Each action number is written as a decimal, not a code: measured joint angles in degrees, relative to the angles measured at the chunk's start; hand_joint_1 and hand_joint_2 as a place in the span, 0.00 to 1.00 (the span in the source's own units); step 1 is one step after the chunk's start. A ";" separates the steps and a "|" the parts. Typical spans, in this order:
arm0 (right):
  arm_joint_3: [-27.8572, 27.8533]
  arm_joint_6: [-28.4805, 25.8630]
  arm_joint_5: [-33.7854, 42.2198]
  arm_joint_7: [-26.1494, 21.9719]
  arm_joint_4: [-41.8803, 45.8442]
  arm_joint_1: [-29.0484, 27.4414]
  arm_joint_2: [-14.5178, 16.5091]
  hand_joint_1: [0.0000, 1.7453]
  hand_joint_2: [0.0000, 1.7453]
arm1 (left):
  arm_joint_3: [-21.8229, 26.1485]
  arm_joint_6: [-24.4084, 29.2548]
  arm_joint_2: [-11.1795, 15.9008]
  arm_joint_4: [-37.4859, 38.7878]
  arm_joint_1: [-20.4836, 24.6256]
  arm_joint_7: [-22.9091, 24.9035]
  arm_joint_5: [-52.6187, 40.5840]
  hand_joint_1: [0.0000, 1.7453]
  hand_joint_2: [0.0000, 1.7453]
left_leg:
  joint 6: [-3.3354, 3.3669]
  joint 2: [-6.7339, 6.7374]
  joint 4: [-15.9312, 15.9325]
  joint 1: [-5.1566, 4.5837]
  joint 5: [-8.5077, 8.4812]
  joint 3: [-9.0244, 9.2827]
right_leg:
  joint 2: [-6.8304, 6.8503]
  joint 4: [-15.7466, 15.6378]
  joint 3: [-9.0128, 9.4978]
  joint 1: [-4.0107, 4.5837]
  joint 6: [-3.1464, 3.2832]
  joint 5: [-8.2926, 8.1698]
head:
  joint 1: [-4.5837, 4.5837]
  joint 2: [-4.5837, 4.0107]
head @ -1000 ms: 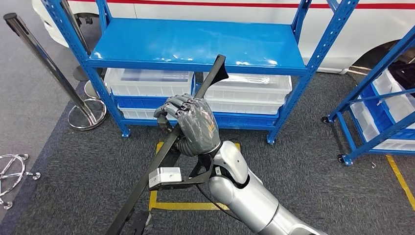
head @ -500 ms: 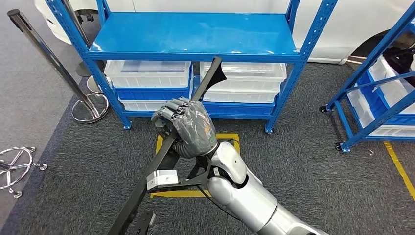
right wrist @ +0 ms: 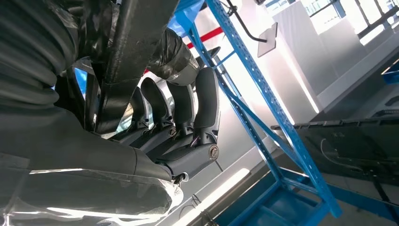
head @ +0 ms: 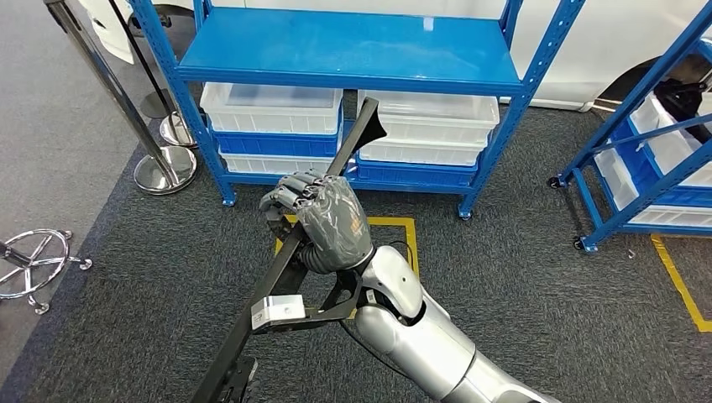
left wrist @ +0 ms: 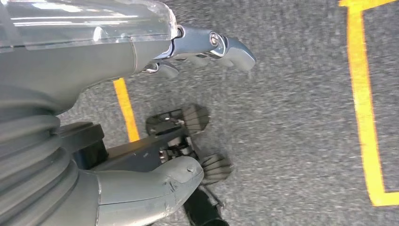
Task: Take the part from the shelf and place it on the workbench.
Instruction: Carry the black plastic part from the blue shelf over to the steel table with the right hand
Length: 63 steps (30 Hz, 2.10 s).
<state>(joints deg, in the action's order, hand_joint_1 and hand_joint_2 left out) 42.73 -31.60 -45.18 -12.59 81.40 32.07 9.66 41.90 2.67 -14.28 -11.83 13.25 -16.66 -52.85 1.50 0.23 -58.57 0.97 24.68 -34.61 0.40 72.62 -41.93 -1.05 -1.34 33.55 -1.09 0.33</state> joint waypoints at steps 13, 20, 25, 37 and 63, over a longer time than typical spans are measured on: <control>0.54 -0.45 2.04 -1.44 -1.05 0.57 1.25 1.00 1.00 | 0.00 0.74 0.28 -0.02 -0.15 -1.36 1.30 0.00 1.00 | -2.34 -0.16 -1.53 -0.37 -2.17 -7.18 | 0.27 -16.04 12.21 0.97 3.54 -5.57 | -0.07 0.00; 1.15 -0.35 2.85 -1.80 -2.62 0.68 1.81 1.00 1.00 | 0.01 0.80 0.47 -0.02 -0.15 -1.32 1.35 0.00 1.00 | -3.13 -0.18 -12.75 -0.21 1.49 -2.34 | 0.56 -14.12 3.45 1.03 3.28 -11.22 | -0.12 0.00; 1.35 -0.26 3.20 -2.05 -3.46 1.08 2.80 1.00 1.00 | 0.00 0.81 0.48 -0.01 0.23 -1.15 1.30 0.00 1.00 | -1.60 -0.33 1.36 -0.57 5.95 7.23 | 0.57 -13.29 1.13 1.17 2.02 -14.18 | -0.08 0.00; 1.43 1.30 6.32 -2.37 -5.19 1.26 3.43 1.00 1.00 | 0.02 1.29 0.75 0.01 -0.01 -0.84 2.10 0.00 1.00 | -0.76 0.18 0.20 -0.44 -2.91 -3.50 | -0.24 -7.63 10.25 0.56 1.08 -4.43 | -0.04 0.00; 1.53 3.80 8.79 -2.41 -7.16 2.69 4.11 1.00 1.00 | 0.24 1.85 0.29 0.01 -0.05 -2.40 2.03 0.00 1.00 | 0.44 0.08 2.16 -0.22 1.90 3.40 | -0.20 2.03 -1.12 0.61 0.23 -0.87 | -0.06 0.00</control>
<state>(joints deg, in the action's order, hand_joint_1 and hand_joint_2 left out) 44.26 -27.80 -36.39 -15.00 74.23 34.76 13.77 42.14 4.52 -13.99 -11.82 13.21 -19.06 -50.82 1.94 0.31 -56.41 0.75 26.57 -31.21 0.20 74.66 -43.05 -0.43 -1.11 32.67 -1.15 0.33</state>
